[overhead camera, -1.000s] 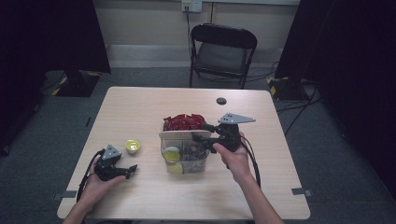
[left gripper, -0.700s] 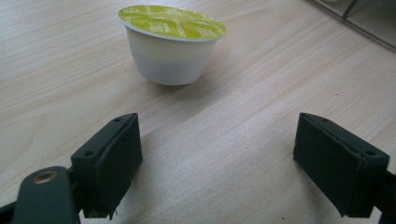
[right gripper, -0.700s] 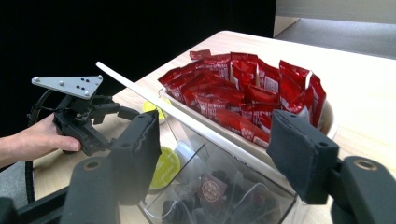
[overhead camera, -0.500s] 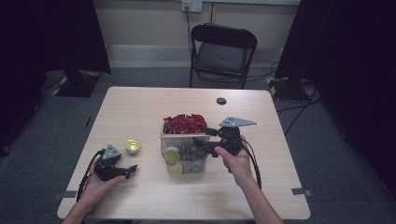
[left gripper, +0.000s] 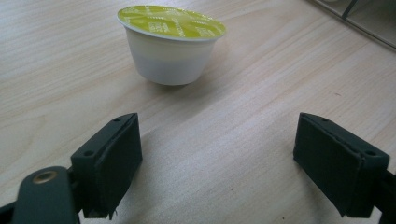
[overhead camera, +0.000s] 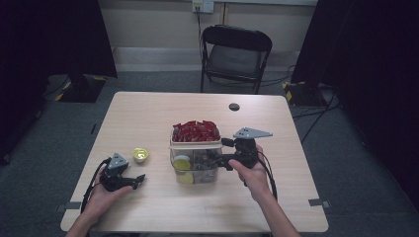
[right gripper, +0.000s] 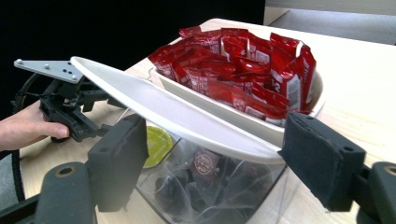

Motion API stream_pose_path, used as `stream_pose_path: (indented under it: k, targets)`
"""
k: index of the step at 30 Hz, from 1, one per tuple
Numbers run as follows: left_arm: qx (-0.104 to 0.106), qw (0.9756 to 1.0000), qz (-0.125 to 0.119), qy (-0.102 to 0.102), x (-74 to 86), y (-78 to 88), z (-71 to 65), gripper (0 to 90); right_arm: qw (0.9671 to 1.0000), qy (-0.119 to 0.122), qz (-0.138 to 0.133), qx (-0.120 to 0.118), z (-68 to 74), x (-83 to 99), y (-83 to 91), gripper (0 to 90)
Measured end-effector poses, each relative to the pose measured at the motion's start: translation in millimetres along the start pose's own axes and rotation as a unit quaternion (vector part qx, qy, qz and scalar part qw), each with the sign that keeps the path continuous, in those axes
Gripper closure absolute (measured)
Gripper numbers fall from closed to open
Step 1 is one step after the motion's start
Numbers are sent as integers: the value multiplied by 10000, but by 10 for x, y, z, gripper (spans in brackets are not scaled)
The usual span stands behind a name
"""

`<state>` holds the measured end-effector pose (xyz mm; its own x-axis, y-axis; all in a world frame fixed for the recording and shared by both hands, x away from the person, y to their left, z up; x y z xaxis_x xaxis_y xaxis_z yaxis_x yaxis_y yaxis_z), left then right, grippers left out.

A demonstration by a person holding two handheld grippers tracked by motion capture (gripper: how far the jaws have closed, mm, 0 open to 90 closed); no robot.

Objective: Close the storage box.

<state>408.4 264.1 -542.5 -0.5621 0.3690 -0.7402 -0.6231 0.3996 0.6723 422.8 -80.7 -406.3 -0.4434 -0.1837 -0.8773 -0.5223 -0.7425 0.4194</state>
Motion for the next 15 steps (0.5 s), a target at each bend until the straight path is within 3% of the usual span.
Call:
stream_pose_path:
  k: [6, 15]
  targets:
    - [4, 10000, 0, -2, 0, 0, 1, 148, 9999, 64, -51, 105, 7, 30, 2, 210]
    - [19, 10000, 4, -25, -1, -3, 6, 147, 9998, -91, 93, 133, -56, 142, 7, 187]
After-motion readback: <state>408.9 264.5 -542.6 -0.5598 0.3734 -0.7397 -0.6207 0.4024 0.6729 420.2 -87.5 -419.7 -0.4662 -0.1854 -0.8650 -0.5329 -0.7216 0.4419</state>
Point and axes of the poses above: each handheld gripper's, and its own axes: y roughly backward along the jaws, x roughly out of its underside, z roughly to its left, the point moved 6 cm from there along -y, roughly forward along the jaws, and after that the axes turned 1 degree about -x, right-handed, at the moved point
